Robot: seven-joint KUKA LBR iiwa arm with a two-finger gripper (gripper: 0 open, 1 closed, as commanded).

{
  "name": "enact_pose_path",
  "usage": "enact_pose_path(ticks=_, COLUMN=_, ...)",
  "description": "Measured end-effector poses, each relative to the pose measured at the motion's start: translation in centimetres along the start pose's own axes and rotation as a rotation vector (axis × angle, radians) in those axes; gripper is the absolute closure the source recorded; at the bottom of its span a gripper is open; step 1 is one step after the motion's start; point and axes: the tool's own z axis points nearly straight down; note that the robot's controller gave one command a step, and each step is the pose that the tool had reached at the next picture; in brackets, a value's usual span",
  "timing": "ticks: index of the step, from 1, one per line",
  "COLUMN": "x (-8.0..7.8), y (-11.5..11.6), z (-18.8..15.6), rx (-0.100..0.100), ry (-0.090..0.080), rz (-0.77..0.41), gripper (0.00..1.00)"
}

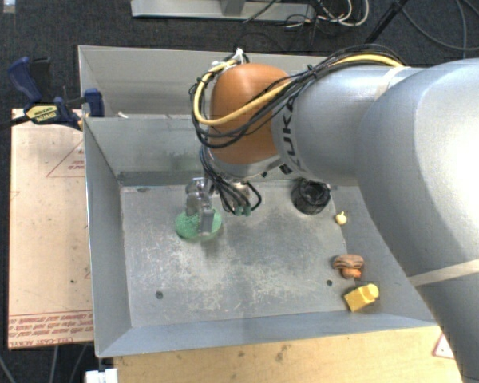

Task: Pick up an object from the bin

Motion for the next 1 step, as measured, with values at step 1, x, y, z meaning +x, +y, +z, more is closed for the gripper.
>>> enact_pose_path(ticks=1, x=-0.11, y=-1.15, z=-13.54, rx=0.001, ry=-0.001, rz=0.014, gripper=1.00)
